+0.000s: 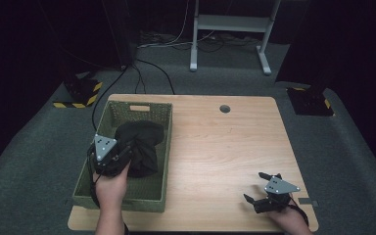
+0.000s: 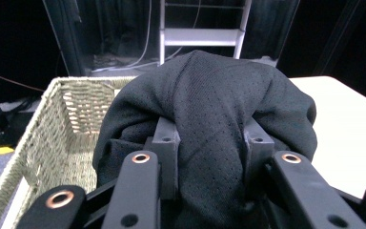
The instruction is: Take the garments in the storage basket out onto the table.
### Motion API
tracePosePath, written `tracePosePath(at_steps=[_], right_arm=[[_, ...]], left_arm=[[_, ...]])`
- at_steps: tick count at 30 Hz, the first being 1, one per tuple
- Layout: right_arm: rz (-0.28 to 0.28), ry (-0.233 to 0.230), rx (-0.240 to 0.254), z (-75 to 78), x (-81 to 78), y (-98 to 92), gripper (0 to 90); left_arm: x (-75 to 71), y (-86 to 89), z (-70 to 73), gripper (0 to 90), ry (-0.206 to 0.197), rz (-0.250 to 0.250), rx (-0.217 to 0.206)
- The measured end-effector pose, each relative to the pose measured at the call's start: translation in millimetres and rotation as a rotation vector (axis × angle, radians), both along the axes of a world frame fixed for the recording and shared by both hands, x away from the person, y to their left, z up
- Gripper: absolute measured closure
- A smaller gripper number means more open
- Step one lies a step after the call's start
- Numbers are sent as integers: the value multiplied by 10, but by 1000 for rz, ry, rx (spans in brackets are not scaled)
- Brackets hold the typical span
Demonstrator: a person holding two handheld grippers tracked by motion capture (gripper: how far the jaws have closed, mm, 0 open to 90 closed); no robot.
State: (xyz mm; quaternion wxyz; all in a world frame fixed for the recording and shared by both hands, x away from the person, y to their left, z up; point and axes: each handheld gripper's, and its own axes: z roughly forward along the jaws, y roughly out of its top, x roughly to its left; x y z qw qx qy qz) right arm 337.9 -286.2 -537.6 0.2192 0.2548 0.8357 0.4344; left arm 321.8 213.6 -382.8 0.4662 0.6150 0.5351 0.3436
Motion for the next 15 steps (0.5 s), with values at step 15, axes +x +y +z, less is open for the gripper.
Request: tracePosePath(at_steps=[15], right_arm=[[1,-1,2,0,-1,0,12]], left_arm=[[-97,-55,222,666,-93,11,-4]])
